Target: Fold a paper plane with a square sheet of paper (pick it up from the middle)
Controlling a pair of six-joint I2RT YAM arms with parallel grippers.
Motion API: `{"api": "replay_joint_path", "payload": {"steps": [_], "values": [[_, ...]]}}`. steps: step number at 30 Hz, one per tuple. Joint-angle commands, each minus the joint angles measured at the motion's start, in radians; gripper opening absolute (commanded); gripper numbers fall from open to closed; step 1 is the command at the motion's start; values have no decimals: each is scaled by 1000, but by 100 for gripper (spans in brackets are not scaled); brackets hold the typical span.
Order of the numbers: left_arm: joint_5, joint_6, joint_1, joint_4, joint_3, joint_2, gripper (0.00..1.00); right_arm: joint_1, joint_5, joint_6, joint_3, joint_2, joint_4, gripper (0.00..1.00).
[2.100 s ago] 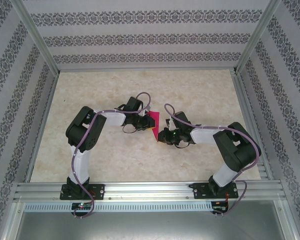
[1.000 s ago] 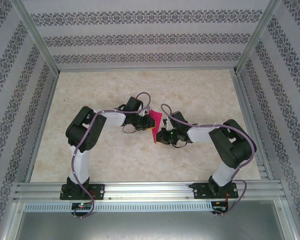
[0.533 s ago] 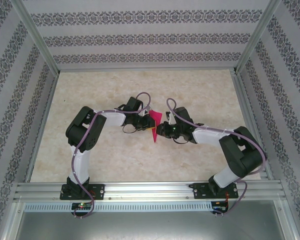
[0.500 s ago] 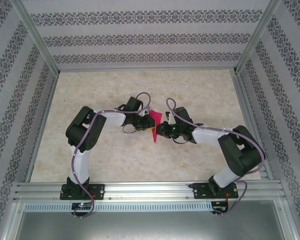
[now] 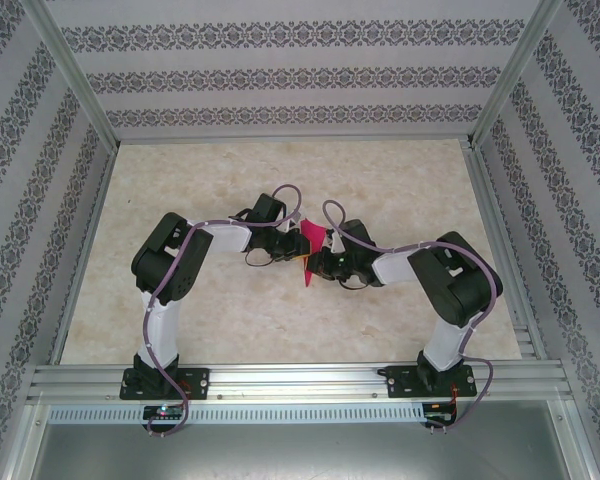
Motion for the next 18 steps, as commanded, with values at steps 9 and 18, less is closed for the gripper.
{"api": "replay_joint_path", "payload": {"steps": [9,18], "values": [[-105,17,-9,-109,-53,51,18,53,9,-73,50,26,-125,14],[-144,-6,-10,-127,-58,52,14,139,157,-178,115,-19,-377,12]]}}
